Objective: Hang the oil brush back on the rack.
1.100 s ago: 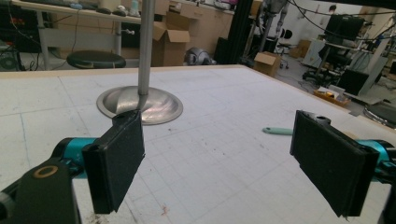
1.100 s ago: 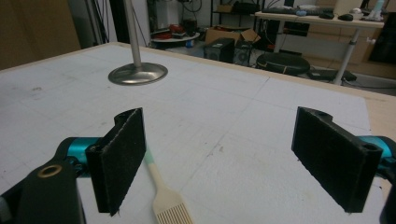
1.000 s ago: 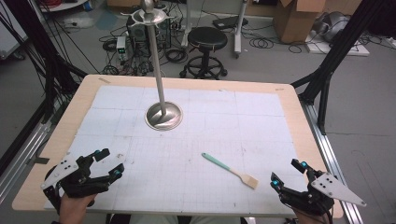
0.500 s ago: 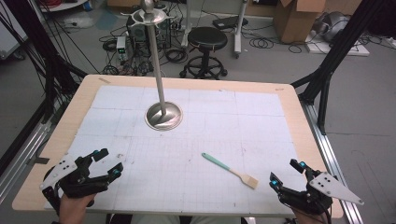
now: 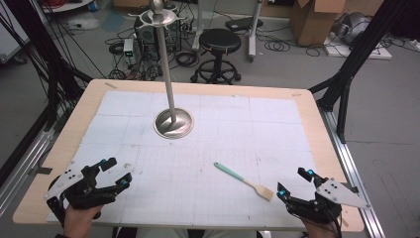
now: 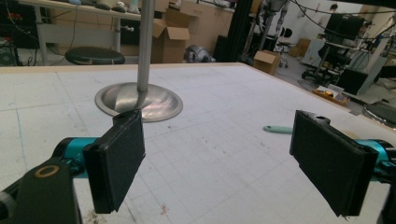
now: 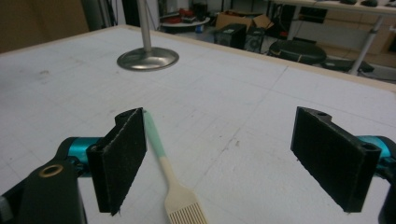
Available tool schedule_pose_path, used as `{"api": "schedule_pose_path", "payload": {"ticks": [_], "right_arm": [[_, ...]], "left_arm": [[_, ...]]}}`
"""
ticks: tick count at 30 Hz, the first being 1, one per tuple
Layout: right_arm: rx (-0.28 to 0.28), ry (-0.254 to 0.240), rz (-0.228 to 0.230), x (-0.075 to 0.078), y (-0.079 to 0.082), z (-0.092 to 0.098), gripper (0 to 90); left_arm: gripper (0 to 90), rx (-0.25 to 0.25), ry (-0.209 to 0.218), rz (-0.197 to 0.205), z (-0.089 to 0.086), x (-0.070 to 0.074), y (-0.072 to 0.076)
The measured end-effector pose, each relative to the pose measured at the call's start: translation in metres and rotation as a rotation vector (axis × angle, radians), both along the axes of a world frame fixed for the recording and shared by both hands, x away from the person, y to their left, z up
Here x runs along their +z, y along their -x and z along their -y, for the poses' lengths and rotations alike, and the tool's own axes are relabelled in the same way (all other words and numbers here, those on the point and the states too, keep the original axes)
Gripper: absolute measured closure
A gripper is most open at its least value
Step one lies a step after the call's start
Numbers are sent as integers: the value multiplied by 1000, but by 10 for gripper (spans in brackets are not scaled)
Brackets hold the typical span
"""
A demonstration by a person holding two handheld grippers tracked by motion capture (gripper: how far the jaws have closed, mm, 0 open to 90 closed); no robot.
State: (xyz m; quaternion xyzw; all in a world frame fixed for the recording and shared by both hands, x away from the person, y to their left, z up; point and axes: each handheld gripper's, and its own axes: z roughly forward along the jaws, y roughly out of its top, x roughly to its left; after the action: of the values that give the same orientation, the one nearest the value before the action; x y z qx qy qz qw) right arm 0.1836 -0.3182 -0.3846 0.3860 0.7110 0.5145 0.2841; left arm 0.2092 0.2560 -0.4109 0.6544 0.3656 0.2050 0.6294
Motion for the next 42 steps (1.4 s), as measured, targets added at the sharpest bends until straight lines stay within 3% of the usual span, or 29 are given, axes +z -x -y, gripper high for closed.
{"api": "schedule_pose_path", "payload": {"ticks": [4, 6, 7, 9, 10, 11, 16, 25, 29, 32, 35, 38, 42], "right_arm": [[71, 109, -70, -10, -19, -14, 248], [106, 133, -97, -15, -27, -21, 270], [149, 155, -135, -20, -32, -29, 332], [168, 174, -150, -23, -35, -32, 347], [192, 216, -194, -29, -43, -40, 368], [192, 216, -194, -29, -43, -40, 368], [246, 272, -307, -40, -68, -55, 472], [282, 283, -360, -47, -81, -65, 556], [290, 321, -369, -51, -82, -68, 586], [299, 332, -390, -52, -82, -70, 658], [306, 334, -393, -53, -83, -71, 703], [324, 351, -384, -53, -81, -73, 808], [318, 347, -388, -53, -82, -72, 817]], "left_arm": [[183, 2, -9, 2, 1, 1, 2], [183, 2, -14, 1, 2, 0, 3], [183, 2, -17, 0, 2, 0, 3], [183, -2, -19, -4, 3, -1, 3], [183, -1, -18, -4, 3, -1, 3], [183, -3, -18, -4, 3, 0, 3], [184, 2, -9, -6, 1, -1, 3], [184, -6, -15, -6, 3, -1, 2], [184, -9, -17, -9, 4, -1, 2], [184, -13, -21, -10, 4, -1, 2], [185, -13, -22, -11, 4, -2, 2], [185, -13, -24, -13, 4, -2, 2], [185, -15, -27, -14, 5, -2, 2]]}}
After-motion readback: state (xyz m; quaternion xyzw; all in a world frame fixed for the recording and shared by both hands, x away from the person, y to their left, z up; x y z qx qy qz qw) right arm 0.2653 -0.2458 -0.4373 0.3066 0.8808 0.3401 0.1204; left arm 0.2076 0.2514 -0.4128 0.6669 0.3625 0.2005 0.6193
